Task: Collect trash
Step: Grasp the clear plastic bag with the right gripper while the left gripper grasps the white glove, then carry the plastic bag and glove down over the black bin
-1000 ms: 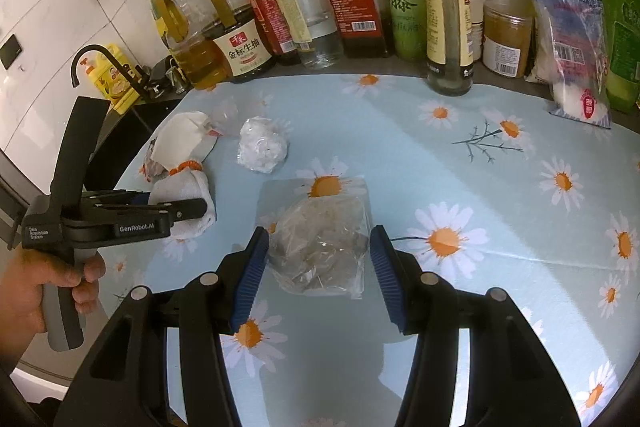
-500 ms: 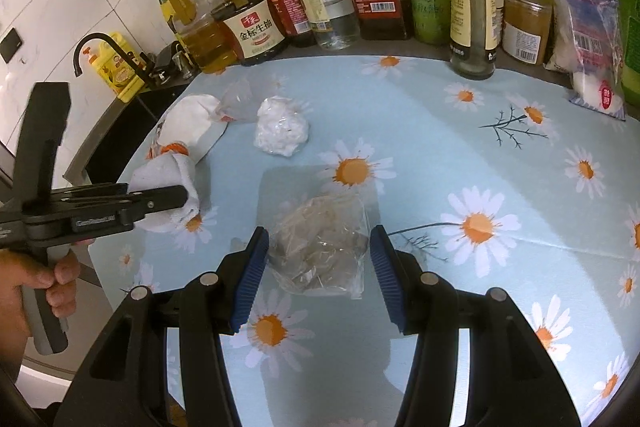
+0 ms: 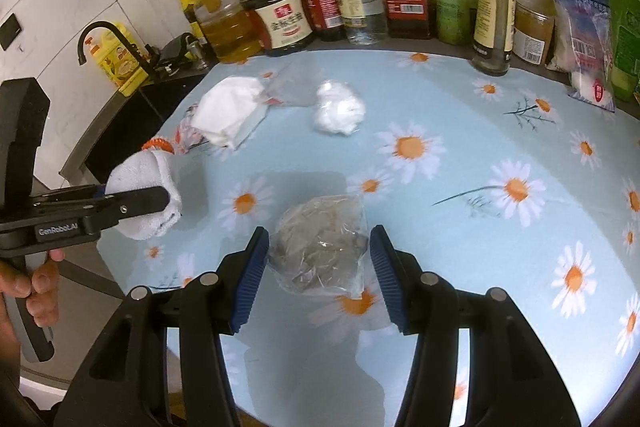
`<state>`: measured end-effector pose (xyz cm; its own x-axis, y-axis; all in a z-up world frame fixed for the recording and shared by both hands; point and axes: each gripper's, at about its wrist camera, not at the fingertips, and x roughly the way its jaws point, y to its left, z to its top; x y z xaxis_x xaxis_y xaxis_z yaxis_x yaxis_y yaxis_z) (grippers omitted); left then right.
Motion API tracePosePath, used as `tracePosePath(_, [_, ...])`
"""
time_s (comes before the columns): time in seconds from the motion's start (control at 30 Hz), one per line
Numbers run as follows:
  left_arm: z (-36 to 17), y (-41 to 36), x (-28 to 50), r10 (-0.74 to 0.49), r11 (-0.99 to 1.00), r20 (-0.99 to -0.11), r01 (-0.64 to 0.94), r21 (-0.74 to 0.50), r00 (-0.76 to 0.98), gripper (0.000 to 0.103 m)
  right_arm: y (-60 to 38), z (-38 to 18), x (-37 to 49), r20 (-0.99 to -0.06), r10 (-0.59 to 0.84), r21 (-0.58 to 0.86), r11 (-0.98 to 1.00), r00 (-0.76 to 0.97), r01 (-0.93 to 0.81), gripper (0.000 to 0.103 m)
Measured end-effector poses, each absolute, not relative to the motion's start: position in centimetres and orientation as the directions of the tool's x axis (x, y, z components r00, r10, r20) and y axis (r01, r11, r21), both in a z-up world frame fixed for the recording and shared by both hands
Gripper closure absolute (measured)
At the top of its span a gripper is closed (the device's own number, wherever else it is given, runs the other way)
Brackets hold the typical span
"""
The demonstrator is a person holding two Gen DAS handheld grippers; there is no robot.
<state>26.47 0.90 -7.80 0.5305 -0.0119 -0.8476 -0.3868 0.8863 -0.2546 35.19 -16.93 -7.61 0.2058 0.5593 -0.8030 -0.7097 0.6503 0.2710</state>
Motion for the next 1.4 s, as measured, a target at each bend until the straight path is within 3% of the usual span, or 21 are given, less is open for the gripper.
tracePosePath(1.4, [-10.2,2.9,9.6,-0.147,0.922,-0.839,-0.235,-0.308,0.523,0.065,-13.9,-8.0,15.0,-0.822,0.522,0.289,0.727,0.227,-0.623,0.05])
